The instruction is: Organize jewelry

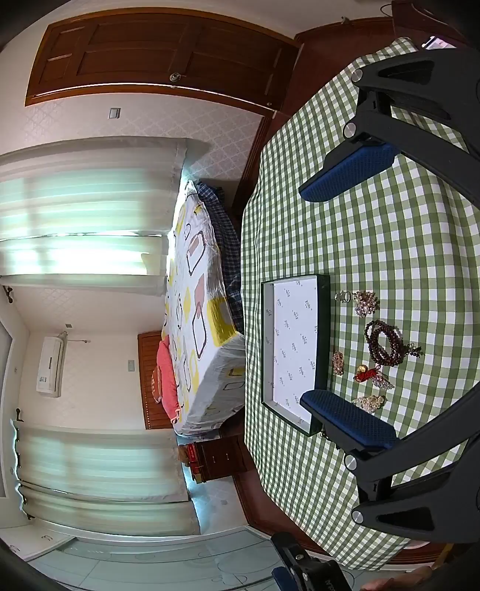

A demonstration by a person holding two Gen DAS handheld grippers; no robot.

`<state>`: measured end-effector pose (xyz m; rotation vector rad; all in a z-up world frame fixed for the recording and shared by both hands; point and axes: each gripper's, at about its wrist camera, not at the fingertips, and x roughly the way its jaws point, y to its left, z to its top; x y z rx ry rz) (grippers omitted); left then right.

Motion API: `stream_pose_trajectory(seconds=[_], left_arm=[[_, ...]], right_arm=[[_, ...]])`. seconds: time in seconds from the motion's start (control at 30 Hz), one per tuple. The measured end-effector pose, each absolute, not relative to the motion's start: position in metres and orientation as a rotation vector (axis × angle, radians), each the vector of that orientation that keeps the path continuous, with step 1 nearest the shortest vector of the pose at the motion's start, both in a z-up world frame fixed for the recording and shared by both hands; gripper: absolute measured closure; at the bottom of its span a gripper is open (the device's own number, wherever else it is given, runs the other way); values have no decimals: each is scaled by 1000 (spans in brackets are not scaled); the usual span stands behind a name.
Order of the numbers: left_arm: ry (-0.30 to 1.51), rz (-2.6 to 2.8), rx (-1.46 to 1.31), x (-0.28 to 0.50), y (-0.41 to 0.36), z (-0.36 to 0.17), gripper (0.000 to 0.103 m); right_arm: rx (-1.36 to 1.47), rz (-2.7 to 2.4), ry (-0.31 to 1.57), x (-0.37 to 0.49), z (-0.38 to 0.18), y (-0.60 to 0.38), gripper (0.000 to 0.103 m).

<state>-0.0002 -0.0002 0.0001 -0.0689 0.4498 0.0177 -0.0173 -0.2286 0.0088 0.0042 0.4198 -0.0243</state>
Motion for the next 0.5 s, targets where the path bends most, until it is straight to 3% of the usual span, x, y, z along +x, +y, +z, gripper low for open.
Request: stream_pose_trajectory(seconds=[0.5], left_arm=[[454, 16, -69, 0, -1, 0, 7]], right_arm=[[1, -25, 419, -18, 10, -231, 4]])
